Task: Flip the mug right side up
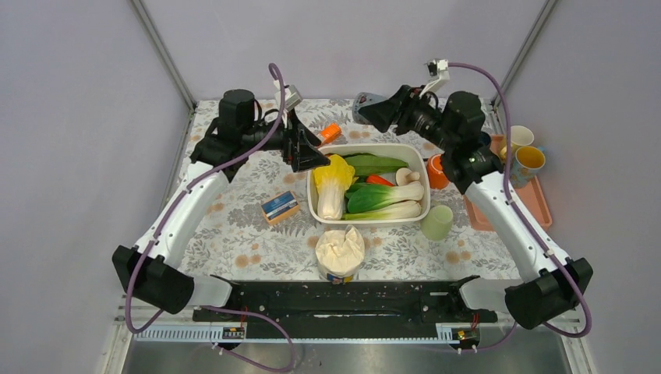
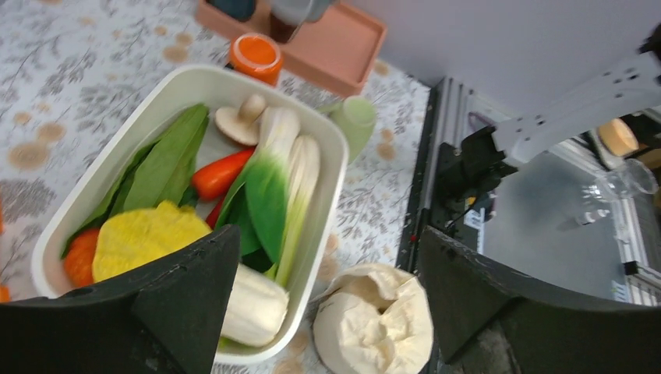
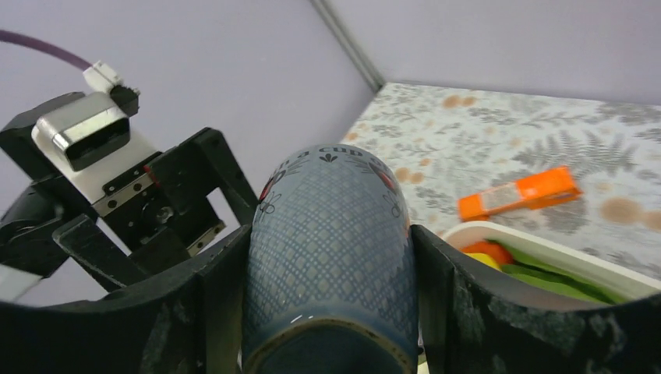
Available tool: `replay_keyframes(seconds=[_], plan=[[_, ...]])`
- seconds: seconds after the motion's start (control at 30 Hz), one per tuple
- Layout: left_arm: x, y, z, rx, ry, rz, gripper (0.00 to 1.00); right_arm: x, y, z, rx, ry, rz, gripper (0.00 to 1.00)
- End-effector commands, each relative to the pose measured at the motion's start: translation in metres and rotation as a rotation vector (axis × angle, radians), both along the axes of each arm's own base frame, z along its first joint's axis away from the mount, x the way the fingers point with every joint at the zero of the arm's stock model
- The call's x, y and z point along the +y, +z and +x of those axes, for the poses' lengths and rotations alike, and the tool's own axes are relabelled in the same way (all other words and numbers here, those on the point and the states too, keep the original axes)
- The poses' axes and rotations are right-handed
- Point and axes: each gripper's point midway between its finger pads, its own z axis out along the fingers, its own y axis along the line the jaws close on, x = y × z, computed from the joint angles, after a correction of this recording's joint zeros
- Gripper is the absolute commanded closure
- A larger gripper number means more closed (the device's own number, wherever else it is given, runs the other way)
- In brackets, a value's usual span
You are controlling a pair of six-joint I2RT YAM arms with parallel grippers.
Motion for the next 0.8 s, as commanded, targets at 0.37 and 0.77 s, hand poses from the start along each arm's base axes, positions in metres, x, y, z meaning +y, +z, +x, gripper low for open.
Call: replay_keyframes(seconds=[0.37, 0.77], plan=[[-0.012, 0.101, -0.061, -0.238, -0.167, -0.163, 0.21, 0.066, 0.065, -0.087, -0.105, 0.235, 0.354, 1.0], [0.004, 0.11, -0.047, -0.322, -0.08, -0.113, 0.24, 0.062, 0.069, -0.096, -0.124, 0.226, 0.368, 1.0]])
